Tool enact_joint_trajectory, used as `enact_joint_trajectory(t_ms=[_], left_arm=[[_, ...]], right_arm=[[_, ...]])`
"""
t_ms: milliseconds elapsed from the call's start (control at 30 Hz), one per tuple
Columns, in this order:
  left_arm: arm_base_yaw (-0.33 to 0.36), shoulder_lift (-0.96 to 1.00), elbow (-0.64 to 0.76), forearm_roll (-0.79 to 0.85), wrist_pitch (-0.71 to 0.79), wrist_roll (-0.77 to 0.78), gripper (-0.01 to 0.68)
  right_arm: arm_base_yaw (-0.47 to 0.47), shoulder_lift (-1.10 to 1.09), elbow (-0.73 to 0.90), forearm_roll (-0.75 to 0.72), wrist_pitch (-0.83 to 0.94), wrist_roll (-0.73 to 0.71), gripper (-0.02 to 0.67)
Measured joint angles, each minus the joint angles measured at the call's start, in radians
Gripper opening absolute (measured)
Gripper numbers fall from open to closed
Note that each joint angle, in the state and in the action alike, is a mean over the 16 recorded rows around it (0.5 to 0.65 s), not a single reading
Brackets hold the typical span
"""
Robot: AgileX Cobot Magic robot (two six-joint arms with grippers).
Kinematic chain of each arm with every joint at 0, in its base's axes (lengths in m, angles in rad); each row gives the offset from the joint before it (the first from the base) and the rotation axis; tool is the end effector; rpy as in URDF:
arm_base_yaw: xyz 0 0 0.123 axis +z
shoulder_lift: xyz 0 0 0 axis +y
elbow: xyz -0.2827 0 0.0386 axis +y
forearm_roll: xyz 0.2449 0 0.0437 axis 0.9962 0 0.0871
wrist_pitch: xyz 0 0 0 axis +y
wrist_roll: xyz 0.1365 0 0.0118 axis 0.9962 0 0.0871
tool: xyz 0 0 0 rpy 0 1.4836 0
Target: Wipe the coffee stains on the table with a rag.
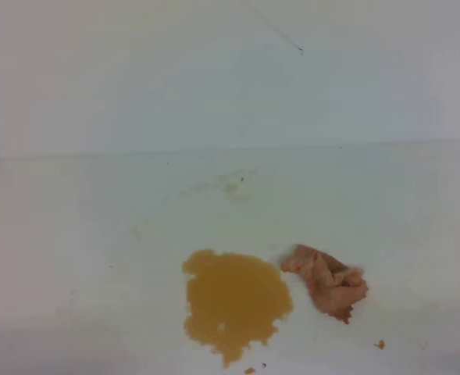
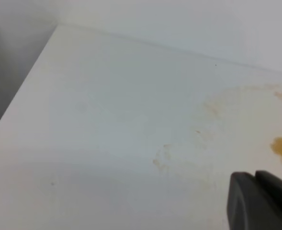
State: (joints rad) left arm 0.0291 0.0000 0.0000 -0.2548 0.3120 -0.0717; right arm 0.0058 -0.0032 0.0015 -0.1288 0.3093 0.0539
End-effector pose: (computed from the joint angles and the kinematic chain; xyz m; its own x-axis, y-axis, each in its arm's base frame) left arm 0.0959 -0.0078 0.1760 -0.2175 -0.3151 -0.9238 -0.0218 0.9478 -0.3181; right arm 0.0957 -0.0048 0.1751 -0.2180 -0.0700 -0.9734 0.0174 0.9970 -0.0756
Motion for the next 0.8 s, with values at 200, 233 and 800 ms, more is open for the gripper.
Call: enact_joint_trajectory(t_ms=[200, 233, 800], left_arm=[[0.000, 0.000, 0.000, 0.000, 0.000, 0.000, -0.003], [0.000, 0.000, 0.000, 0.000, 0.000, 0.000, -0.003], [0.000, -0.003, 0.002, 0.000, -0.001, 0.000, -0.002]], right_arm=[[0.000, 0.000, 0.000, 0.000, 0.000, 0.000, -0.003], [0.000, 0.000, 0.000, 0.000, 0.000, 0.000, -0.003], [0.000, 0.000, 0.000, -0.028, -0.001, 0.000, -0.003]])
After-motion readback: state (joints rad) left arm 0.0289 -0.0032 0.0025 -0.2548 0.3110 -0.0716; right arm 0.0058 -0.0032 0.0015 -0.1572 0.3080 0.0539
